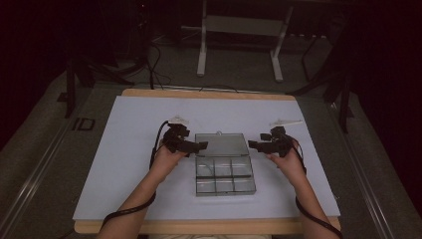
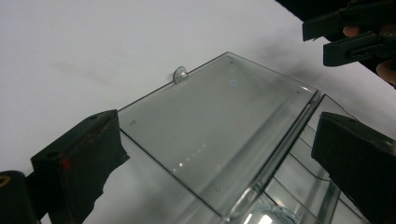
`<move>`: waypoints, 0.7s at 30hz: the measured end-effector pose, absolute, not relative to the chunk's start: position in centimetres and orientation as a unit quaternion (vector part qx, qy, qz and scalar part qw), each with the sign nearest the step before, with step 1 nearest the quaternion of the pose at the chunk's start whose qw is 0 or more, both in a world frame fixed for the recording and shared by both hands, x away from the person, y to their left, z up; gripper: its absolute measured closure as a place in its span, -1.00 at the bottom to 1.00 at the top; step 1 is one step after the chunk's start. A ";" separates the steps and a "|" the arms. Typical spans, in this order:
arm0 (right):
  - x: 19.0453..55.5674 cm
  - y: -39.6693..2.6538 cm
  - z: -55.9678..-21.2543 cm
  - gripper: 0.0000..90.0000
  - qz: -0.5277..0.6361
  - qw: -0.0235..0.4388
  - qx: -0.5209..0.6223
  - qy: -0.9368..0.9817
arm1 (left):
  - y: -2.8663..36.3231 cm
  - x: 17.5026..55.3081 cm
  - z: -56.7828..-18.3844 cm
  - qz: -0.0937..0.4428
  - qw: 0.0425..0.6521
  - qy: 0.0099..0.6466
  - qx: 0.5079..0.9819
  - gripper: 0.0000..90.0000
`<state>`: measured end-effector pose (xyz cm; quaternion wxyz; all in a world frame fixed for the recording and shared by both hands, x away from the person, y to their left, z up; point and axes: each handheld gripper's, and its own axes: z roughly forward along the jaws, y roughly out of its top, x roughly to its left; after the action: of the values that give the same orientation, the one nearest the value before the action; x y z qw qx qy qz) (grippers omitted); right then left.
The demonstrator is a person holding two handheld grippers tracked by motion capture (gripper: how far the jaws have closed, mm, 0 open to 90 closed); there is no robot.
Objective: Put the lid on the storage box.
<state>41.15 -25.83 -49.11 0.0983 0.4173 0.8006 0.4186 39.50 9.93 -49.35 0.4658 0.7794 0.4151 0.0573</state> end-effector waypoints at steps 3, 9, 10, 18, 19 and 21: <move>41.7 -25.2 -48.9 -0.29 0.417 0.106 0.417 0.801 | 9.7 40.4 -49.6 0.050 0.455 0.429 0.779 -0.95; 42.8 -23.8 -48.6 -0.26 0.412 0.116 0.424 0.798 | 9.5 41.2 -50.0 0.035 0.449 0.447 0.773 -0.94; 42.9 -23.6 -48.6 -0.24 0.409 0.115 0.424 0.800 | 9.5 41.2 -50.1 0.035 0.448 0.451 0.771 -0.94; 43.4 -22.6 -49.4 -0.18 0.396 0.110 0.433 0.802 | 10.2 41.2 -50.8 0.009 0.458 0.487 0.743 -0.77; 43.5 -22.6 -49.5 -0.18 0.394 0.109 0.434 0.803 | 10.2 41.3 -50.9 0.006 0.459 0.490 0.742 -0.69; 43.6 -22.4 -49.8 -0.17 0.392 0.107 0.437 0.803 | 10.2 41.4 -51.1 -0.007 0.455 0.497 0.739 -0.67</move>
<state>43.64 -22.37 -49.75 0.1066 0.4365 0.8028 0.3920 41.39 10.20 -51.12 0.4549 0.7392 0.4966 -0.0066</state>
